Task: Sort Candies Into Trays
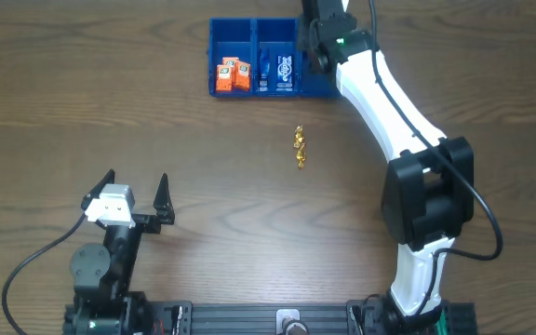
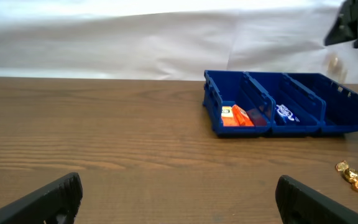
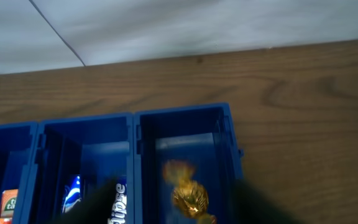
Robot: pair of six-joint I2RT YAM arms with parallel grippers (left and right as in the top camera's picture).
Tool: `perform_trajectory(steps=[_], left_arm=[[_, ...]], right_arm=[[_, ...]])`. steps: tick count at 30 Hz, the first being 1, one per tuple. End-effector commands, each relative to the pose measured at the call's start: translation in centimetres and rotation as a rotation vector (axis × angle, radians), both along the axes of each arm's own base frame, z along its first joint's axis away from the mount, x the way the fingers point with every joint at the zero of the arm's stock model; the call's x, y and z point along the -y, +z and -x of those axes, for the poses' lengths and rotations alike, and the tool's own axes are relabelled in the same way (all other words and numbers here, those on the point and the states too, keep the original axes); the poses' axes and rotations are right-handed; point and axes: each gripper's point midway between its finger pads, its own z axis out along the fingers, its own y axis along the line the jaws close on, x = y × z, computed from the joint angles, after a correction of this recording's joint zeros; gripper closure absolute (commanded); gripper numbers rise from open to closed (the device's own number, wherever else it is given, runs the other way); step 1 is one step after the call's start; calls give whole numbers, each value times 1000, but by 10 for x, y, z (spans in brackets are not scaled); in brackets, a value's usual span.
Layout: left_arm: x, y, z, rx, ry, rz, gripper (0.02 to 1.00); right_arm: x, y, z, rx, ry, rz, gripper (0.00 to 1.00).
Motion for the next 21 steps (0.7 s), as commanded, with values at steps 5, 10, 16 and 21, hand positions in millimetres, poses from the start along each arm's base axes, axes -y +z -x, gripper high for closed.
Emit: perform_trajectory(steps=[5, 10, 16, 21], left_arm=[[2, -16, 1, -45, -18, -13, 20], [2, -16, 1, -45, -18, -13, 20], [2, -16, 1, -45, -18, -13, 20], [2, -16, 1, -45, -18, -13, 20]], right_arm=[[7, 6, 5, -7, 18, 47, 1], [1, 87, 51, 53, 42, 8, 1], [-7, 105, 153, -146, 55, -50, 1], [-24, 26, 224, -478, 93, -19, 1]])
